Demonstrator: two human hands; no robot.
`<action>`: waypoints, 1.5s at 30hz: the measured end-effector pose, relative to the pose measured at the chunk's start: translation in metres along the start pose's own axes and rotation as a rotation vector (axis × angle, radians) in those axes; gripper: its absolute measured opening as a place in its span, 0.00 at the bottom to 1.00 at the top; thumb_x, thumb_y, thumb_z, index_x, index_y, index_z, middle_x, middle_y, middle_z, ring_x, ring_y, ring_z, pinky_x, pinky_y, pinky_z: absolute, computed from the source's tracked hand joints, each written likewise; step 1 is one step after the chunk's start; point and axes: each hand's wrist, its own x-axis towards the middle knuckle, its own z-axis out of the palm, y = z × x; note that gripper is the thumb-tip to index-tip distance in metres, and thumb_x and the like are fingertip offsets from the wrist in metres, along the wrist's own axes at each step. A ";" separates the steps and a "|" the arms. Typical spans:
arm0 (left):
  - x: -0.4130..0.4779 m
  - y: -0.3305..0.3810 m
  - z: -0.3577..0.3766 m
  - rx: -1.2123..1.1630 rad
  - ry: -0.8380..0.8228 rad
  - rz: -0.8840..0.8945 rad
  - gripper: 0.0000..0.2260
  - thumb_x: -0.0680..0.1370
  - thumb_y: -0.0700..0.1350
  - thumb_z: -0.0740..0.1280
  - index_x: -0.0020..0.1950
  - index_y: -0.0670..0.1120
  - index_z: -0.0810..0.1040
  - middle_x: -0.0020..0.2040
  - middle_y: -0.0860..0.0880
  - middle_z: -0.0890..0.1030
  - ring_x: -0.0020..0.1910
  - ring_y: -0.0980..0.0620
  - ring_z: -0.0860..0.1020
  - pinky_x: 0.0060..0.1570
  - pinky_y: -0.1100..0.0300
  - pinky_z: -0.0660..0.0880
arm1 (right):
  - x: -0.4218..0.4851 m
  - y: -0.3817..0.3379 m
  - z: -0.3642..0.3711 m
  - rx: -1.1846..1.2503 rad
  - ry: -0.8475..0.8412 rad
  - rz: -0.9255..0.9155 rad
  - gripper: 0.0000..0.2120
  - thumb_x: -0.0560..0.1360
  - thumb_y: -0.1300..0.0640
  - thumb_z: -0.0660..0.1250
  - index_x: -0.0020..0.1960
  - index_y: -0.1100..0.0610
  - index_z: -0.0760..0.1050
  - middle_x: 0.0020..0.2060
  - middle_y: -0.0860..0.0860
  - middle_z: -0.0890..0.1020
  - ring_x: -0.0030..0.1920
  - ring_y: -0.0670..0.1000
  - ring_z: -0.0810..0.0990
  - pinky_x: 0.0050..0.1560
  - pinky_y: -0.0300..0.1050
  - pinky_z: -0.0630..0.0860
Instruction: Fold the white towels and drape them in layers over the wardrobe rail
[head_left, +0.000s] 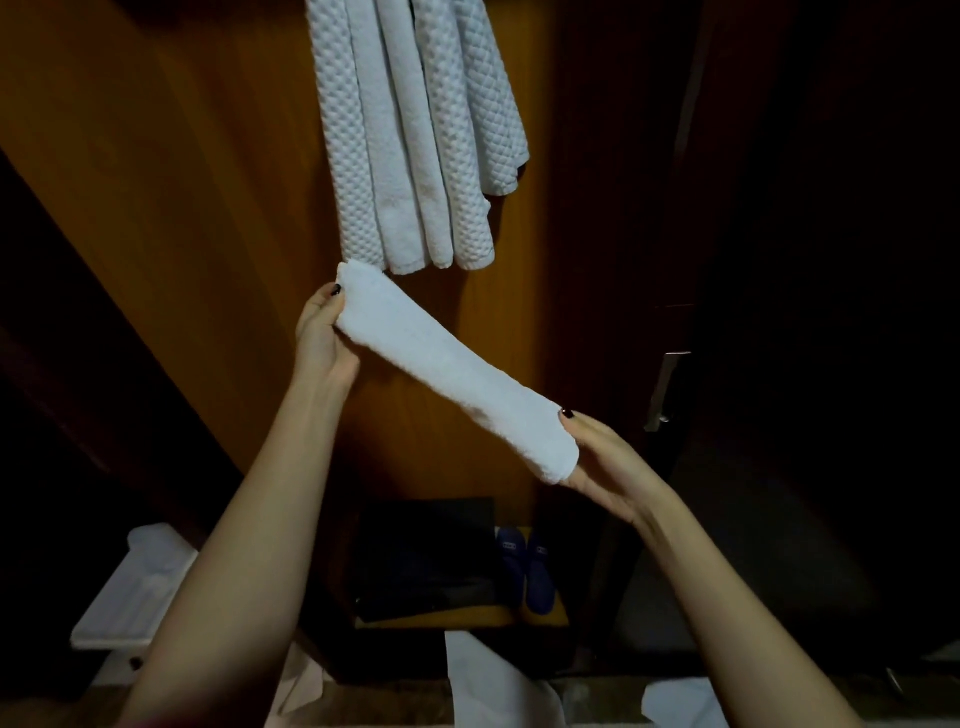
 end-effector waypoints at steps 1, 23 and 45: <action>-0.001 0.000 -0.002 0.014 0.006 0.002 0.17 0.77 0.33 0.64 0.66 0.38 0.70 0.49 0.42 0.81 0.44 0.49 0.82 0.43 0.56 0.80 | 0.000 -0.001 -0.003 -0.067 0.003 0.003 0.20 0.75 0.55 0.64 0.64 0.64 0.75 0.51 0.58 0.82 0.48 0.52 0.83 0.43 0.45 0.81; -0.007 0.029 0.012 0.524 -0.031 0.421 0.13 0.79 0.37 0.63 0.58 0.53 0.70 0.41 0.50 0.80 0.33 0.59 0.76 0.30 0.64 0.68 | 0.031 -0.101 0.019 -0.988 0.538 -0.484 0.11 0.79 0.52 0.63 0.49 0.60 0.75 0.43 0.52 0.79 0.43 0.51 0.78 0.42 0.48 0.73; 0.084 0.243 0.156 0.336 -0.269 0.650 0.10 0.82 0.37 0.60 0.61 0.45 0.76 0.55 0.52 0.78 0.50 0.60 0.78 0.42 0.70 0.76 | 0.096 -0.371 0.188 -0.522 0.037 -0.992 0.09 0.77 0.65 0.66 0.56 0.62 0.80 0.54 0.55 0.81 0.51 0.48 0.81 0.46 0.39 0.77</action>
